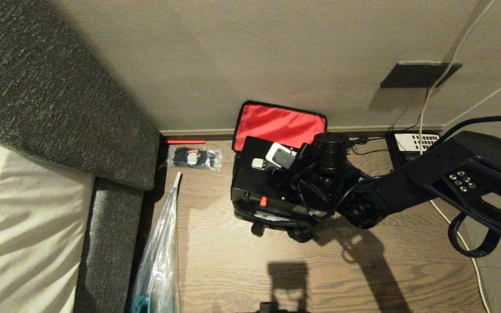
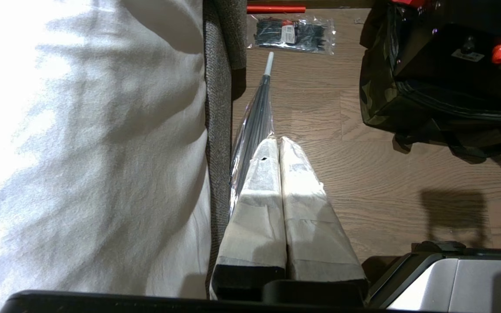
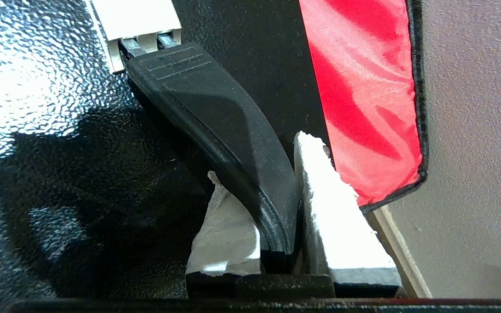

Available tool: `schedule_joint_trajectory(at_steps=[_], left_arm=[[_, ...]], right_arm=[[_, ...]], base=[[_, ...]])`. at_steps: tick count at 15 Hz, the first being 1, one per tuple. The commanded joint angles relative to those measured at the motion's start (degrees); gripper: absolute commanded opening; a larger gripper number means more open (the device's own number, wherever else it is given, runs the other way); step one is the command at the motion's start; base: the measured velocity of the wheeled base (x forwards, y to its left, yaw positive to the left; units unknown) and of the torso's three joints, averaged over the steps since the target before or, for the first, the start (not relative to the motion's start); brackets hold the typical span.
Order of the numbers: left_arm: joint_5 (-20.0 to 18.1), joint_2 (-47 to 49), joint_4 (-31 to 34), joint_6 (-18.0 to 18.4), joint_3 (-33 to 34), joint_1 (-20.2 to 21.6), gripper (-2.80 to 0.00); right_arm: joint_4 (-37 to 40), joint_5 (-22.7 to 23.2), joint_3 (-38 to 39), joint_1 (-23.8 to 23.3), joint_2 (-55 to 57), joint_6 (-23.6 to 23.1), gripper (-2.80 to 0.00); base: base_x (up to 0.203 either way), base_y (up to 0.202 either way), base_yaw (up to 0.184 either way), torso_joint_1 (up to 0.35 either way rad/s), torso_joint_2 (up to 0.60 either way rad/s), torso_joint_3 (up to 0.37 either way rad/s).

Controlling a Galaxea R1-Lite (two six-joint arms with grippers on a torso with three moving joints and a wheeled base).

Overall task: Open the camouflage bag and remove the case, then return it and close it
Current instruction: Place the black box back

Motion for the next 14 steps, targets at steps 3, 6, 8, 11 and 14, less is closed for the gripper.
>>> schedule_joint_trajectory(at_steps=[3, 6, 8, 11, 14], left_arm=[[0.04, -0.02, 0.02, 0.05, 0.09, 0.05, -2.80], [0.04, -0.02, 0.02, 0.05, 0.09, 0.05, -2.80], [0.04, -0.02, 0.02, 0.05, 0.09, 0.05, -2.80], [0.04, -0.02, 0.02, 0.02, 0.09, 0.05, -2.80], [0.04, -0.02, 0.02, 0.05, 0.09, 0.05, -2.80]], right_arm=[[-0.28, 0.97, 0.06, -0.74, 2.07, -0.41, -2.80], [0.72, 0.97, 0.14, -0.82, 0.58, 0.03, -2.80], [1.96, 1.45, 0.48, -0.77, -2.08, -0.13, -2.80], [4.69, 2.58, 4.26, -0.14, -7.52, -0.49, -2.80], [5.48, 6.52, 7.93, 0.23, -10.22, -1.25, -2.80]], base=[[0.000, 0.000, 0.000, 0.000, 0.00, 0.000], [0.000, 0.000, 0.000, 0.000, 0.00, 0.000], [0.000, 0.000, 0.000, 0.000, 0.00, 0.000], [0.000, 0.000, 0.000, 0.000, 0.00, 0.000], [0.000, 0.000, 0.000, 0.000, 0.00, 0.000]])
